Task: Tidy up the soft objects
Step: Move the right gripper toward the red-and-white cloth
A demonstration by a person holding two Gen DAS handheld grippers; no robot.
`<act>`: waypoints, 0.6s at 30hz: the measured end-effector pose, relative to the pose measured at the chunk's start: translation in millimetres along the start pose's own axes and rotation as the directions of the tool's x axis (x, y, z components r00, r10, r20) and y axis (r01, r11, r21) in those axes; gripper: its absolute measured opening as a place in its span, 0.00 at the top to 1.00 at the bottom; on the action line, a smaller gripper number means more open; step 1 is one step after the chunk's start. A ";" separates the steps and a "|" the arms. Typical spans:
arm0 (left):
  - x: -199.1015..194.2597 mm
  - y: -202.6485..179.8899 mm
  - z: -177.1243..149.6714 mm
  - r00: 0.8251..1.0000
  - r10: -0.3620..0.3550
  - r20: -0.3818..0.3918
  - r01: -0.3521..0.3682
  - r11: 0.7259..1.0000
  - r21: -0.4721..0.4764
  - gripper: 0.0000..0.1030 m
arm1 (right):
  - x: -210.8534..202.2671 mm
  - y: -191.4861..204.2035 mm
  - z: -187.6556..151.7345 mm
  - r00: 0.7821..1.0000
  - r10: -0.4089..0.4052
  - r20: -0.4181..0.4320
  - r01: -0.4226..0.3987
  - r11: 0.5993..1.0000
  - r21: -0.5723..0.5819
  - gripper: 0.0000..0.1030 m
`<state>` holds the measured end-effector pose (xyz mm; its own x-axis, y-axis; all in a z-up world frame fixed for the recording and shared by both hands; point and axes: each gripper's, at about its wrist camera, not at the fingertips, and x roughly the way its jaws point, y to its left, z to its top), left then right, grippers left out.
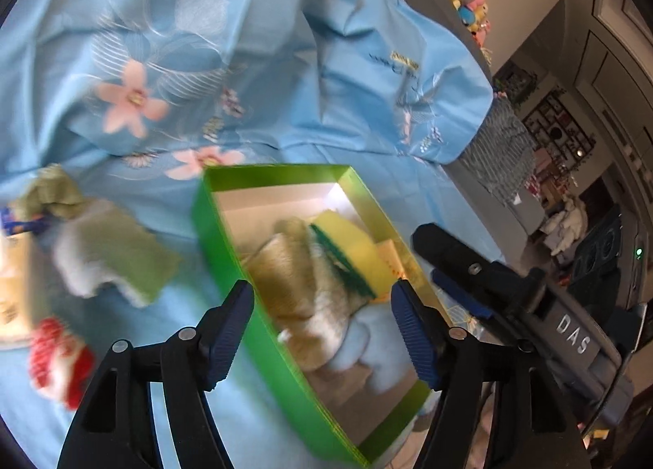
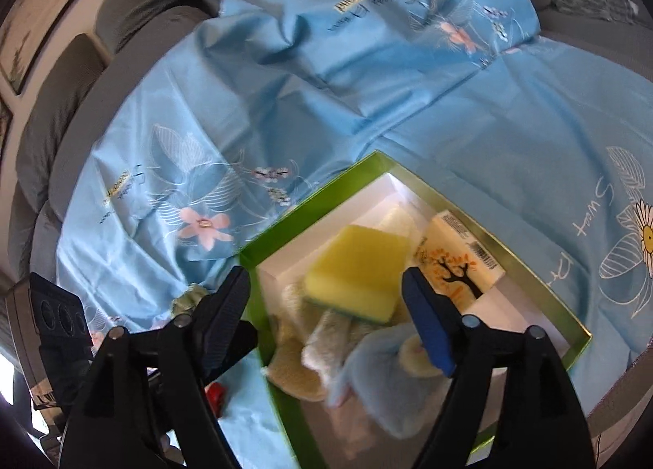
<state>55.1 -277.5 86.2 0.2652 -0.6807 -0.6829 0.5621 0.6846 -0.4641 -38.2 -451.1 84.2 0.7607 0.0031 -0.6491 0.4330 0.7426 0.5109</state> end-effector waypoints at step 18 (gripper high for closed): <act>-100.9 149.5 -75.0 0.959 0.277 0.059 -0.233 0.892 -0.387 0.31 | 40.0 127.2 -71.4 0.937 0.179 -0.300 -0.251 0.942 -0.222 0.14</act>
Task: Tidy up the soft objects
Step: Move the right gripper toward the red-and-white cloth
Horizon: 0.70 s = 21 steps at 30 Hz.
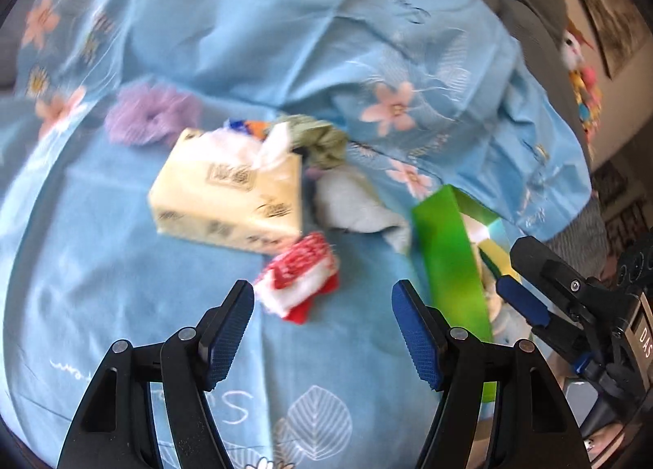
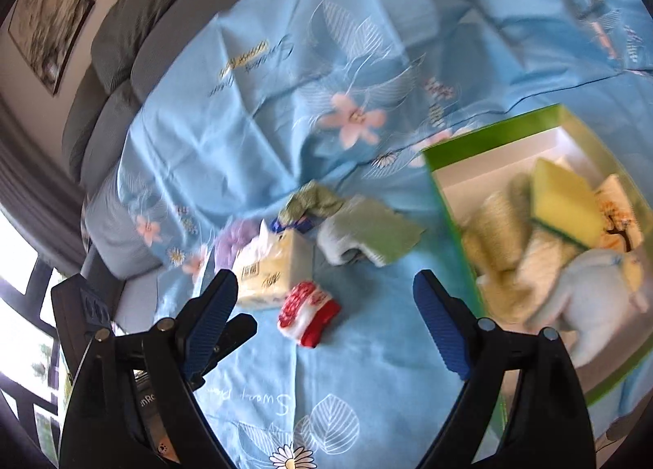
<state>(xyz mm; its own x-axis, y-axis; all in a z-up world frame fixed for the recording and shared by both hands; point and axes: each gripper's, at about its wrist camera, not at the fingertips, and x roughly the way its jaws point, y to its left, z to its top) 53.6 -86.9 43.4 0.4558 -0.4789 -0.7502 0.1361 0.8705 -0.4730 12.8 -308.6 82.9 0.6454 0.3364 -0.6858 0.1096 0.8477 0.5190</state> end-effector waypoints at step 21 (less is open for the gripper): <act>61.8 45.6 -21.0 0.991 -0.086 -0.100 0.068 0.983 -0.169 0.54 | 154.0 13.0 -9.8 0.950 -0.035 -0.311 0.002 0.994 -0.106 0.44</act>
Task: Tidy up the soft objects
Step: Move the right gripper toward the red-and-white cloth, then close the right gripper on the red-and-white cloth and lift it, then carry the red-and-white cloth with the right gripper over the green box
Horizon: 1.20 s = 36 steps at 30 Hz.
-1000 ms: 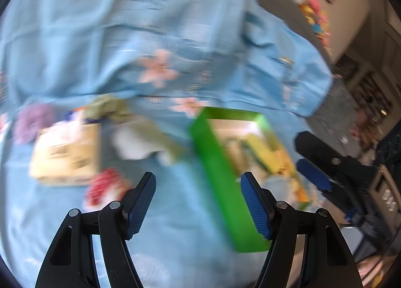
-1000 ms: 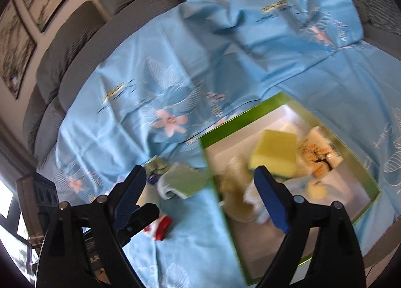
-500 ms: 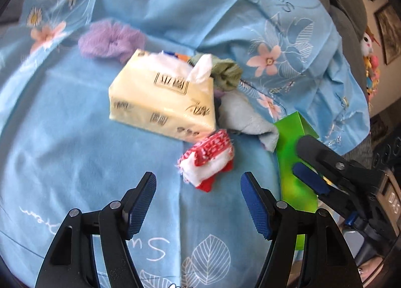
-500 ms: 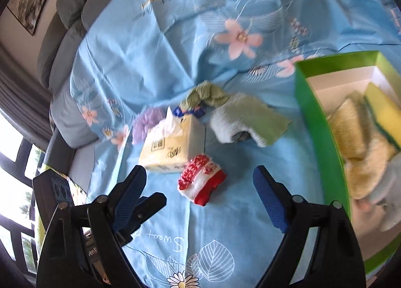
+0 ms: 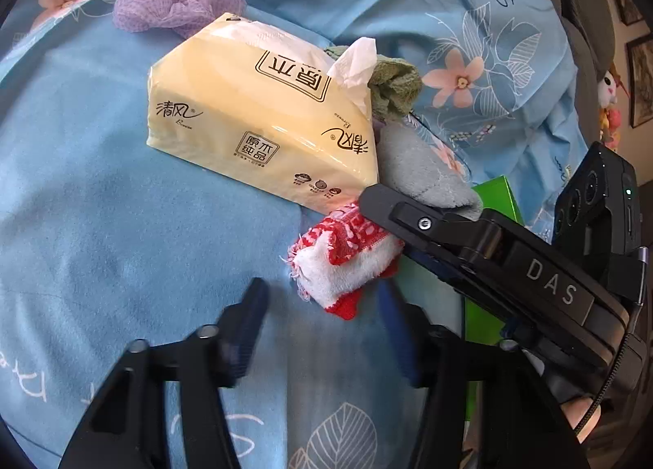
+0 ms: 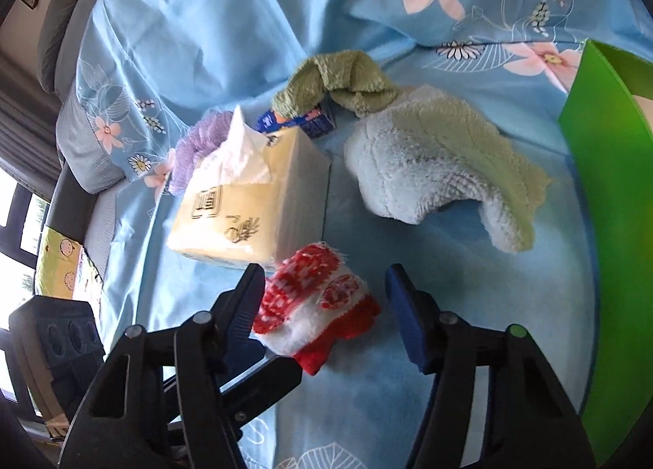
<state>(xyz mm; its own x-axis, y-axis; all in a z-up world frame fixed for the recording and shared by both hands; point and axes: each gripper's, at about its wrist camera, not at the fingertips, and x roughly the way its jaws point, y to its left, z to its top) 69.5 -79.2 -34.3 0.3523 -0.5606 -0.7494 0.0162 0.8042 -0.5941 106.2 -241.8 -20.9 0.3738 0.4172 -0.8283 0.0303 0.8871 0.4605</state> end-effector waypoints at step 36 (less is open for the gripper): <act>-56.1 -77.3 -38.6 0.997 -0.045 0.057 0.028 0.963 0.269 0.63 | -102.1 7.7 -70.4 0.959 0.033 0.280 -0.055 0.996 0.071 0.65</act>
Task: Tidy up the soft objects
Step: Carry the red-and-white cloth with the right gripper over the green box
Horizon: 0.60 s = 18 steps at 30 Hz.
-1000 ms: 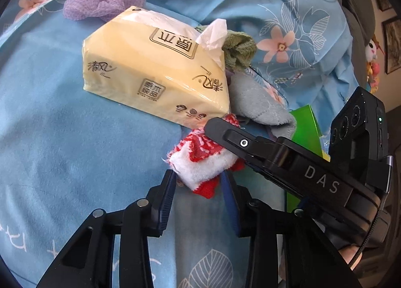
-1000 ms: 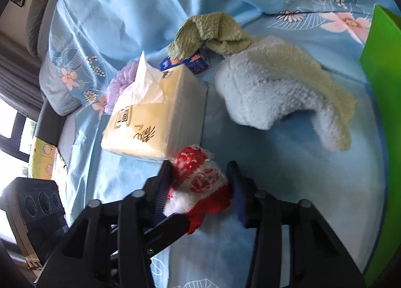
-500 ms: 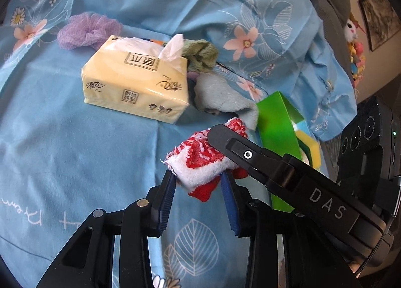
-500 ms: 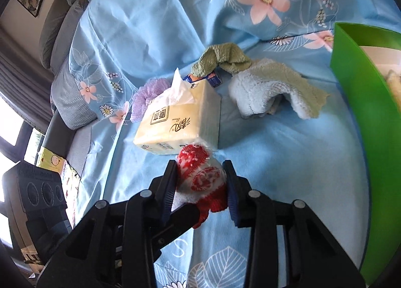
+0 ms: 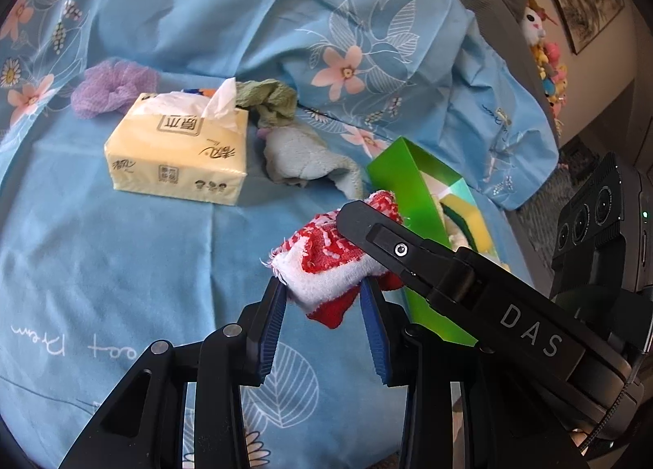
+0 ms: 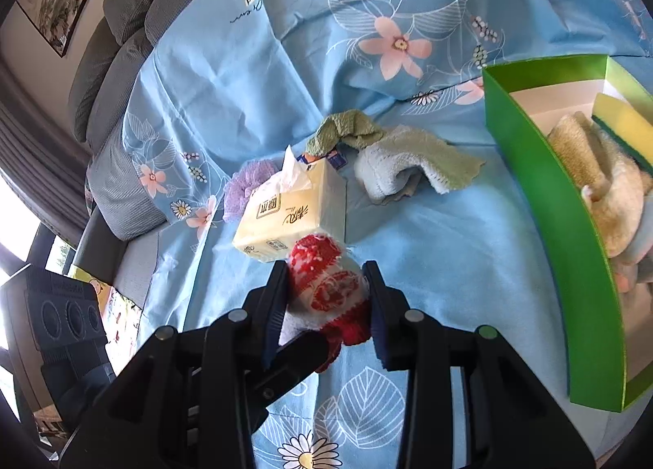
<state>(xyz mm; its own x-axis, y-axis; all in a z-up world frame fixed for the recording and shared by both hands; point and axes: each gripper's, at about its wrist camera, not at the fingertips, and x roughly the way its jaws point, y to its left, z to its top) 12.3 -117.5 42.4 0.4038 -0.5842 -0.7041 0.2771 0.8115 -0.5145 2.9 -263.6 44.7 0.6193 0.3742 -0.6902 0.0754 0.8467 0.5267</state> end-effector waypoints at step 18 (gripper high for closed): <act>18.2 -62.1 21.2 0.994 -0.102 -0.030 0.106 0.982 0.155 0.63 | -55.5 -32.1 18.3 0.985 -0.086 0.147 0.070 0.992 0.109 0.65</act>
<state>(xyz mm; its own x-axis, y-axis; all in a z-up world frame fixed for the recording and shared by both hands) 21.0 -178.2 72.0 0.3468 -0.6641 -0.6624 0.4496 0.7375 -0.5040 -19.6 -318.5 75.2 0.7183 0.2405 -0.6528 0.2034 0.8248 0.5277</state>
